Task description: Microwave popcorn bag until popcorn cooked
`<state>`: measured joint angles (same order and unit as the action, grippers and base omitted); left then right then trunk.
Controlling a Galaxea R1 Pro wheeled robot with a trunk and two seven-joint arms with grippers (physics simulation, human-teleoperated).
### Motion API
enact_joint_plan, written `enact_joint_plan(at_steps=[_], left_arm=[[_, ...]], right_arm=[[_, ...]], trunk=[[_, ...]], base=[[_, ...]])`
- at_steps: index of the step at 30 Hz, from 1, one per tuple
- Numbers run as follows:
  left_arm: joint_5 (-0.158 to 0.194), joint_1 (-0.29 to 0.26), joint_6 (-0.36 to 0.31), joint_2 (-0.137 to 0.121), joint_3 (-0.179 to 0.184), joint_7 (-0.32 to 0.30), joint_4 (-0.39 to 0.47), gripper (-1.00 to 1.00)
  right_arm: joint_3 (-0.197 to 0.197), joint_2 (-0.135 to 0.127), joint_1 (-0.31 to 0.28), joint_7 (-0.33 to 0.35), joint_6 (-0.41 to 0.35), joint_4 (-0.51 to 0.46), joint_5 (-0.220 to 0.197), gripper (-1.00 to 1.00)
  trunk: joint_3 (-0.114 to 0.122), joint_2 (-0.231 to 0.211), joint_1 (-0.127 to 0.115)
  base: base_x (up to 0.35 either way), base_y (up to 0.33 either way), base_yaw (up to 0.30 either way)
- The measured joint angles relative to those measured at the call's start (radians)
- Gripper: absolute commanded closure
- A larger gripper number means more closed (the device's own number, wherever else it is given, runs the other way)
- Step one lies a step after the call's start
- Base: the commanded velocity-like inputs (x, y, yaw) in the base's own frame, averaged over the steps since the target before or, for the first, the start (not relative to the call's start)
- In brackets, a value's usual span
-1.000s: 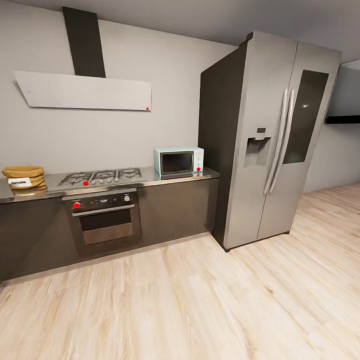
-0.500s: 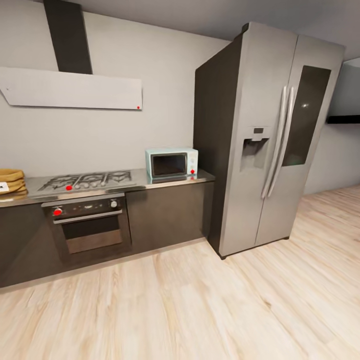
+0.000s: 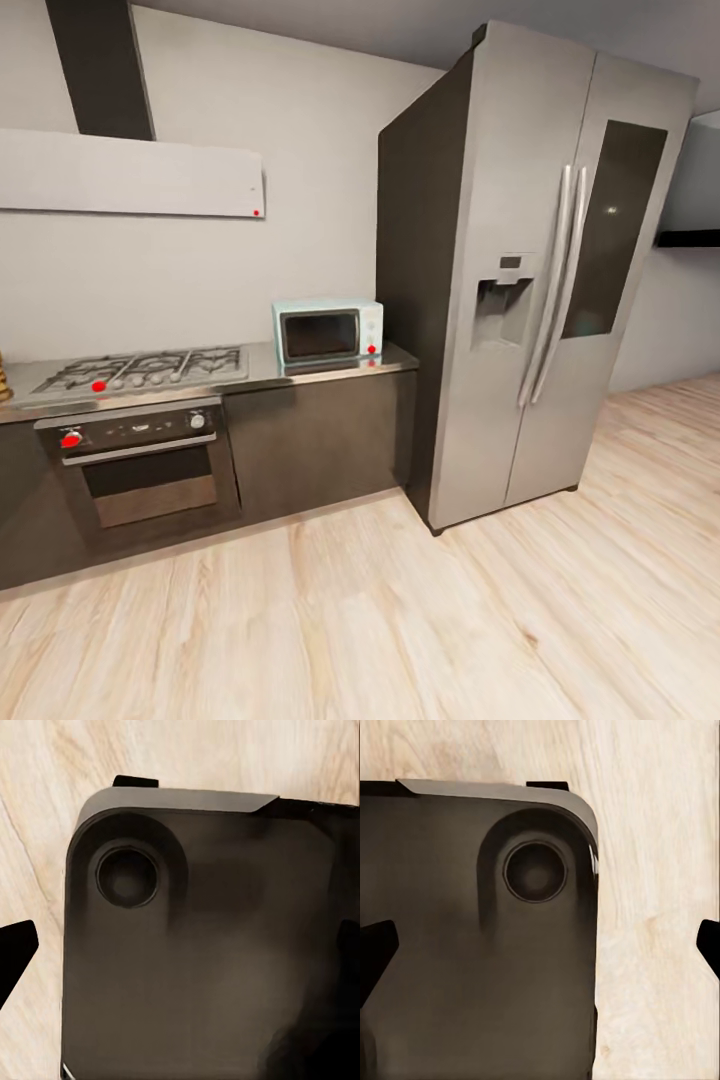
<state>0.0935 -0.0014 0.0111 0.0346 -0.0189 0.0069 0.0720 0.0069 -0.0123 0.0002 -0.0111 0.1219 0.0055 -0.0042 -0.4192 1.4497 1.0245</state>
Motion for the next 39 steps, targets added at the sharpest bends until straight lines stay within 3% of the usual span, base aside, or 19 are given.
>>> enact_joint_plan(at_steps=[34,39], left_arm=[[0.008,0.000,-0.001,-0.001,0.000,0.000,0.000,-1.00],[0.008,0.000,0.001,-0.001,0.000,0.000,0.000,-1.00]], right_arm=[[0.000,0.000,0.000,0.000,0.003,0.000,0.001,-1.00],[-0.002,-0.002,0.000,0.000,0.040,0.002,-0.009,-1.00]], trunk=[[0.000,0.000,0.000],[0.000,0.000,0.000]], base=[[0.301,-0.144,0.000],[0.306,-0.100,0.000]])
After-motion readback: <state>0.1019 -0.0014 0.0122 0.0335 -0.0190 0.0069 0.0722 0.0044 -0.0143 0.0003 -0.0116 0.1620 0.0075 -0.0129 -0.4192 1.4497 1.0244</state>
